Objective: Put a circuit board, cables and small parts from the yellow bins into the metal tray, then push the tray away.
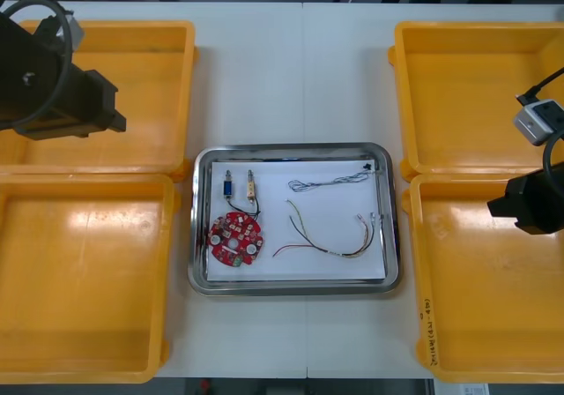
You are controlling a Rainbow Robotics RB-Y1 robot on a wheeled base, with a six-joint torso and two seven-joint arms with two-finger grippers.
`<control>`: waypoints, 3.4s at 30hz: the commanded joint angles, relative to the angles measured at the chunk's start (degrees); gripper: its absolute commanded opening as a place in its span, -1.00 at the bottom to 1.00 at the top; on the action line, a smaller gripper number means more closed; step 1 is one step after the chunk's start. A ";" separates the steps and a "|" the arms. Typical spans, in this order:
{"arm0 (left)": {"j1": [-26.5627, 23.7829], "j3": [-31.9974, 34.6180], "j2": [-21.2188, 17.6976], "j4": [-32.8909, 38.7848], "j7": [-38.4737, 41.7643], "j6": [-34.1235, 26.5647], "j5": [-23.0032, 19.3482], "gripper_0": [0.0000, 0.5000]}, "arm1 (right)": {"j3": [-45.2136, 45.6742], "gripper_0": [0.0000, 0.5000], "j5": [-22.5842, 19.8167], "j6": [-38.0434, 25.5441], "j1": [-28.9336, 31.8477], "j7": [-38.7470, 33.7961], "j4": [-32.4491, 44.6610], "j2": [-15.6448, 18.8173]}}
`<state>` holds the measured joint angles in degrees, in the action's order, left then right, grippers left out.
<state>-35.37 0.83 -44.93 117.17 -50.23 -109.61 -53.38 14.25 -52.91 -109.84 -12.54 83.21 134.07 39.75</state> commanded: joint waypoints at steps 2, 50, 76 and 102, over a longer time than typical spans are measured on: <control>6.63 6.38 -5.61 3.33 -8.04 -0.39 -2.17 1.00 | -7.83 1.00 -1.59 -0.16 -7.93 -2.18 2.25 2.18; 24.56 16.31 -8.68 7.37 -13.22 -0.39 -2.60 1.00 | -68.21 1.00 13.18 5.69 -35.80 5.56 -5.31 -9.07; 24.56 16.31 -8.68 7.37 -13.22 -0.39 -2.60 1.00 | -86.14 1.00 25.13 13.34 -36.23 8.81 -13.66 -13.64; 24.56 16.31 -8.68 7.37 -13.22 -0.39 -2.60 1.00 | -87.64 1.00 27.42 13.78 -35.09 9.16 -17.09 -15.49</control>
<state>-11.69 15.48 -51.05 122.91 -58.44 -109.62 -56.45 -72.92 -26.09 -96.82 -47.13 91.65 117.10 26.19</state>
